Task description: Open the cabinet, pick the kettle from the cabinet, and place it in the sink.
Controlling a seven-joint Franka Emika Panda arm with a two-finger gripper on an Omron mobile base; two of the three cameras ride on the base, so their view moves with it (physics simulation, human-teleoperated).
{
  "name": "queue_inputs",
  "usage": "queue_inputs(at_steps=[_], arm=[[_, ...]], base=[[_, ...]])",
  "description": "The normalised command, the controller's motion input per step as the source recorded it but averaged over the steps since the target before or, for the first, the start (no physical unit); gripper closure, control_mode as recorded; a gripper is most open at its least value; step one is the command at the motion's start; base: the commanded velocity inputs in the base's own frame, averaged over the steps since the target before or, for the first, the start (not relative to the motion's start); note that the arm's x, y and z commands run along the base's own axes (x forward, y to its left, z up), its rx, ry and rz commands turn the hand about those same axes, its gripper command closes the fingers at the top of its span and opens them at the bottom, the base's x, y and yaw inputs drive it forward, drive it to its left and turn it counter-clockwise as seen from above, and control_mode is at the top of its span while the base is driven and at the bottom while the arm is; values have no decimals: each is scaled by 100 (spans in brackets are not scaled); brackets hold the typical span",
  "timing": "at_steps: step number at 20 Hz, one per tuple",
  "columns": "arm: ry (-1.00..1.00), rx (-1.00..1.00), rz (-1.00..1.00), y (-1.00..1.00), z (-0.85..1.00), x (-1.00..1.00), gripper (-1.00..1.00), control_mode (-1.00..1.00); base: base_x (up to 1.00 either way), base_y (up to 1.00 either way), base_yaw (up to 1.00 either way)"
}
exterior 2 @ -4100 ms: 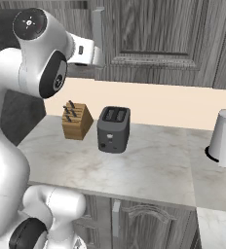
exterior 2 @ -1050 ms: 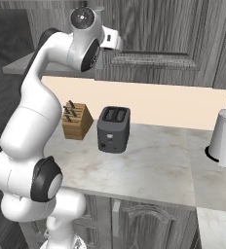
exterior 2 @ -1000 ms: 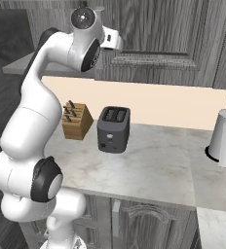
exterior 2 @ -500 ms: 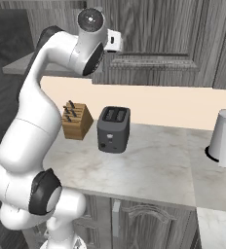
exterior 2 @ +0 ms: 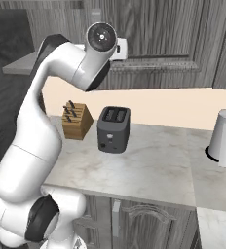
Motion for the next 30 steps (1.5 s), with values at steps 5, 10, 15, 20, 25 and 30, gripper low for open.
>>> queue_inputs(at_steps=[5, 10, 15, 20, 25, 30], arm=[[-11, 0, 5, -34, 0, -59, 100, -100], [-4, 0, 2, -42, 0, -54, 100, -100], [-1, 0, 1, -48, 0, -52, 100, -100], [0, 0, 1, -51, 0, -48, 100, -100], [0, 4, 2, -57, 0, -45, 100, -100], [0, 7, 3, -60, 0, -41, 100, -100]], base=[[0, 0, 0], [0, 0, 0], [0, 0, 0], [0, 0, 0], [0, 0, 0], [0, 0, 0]])
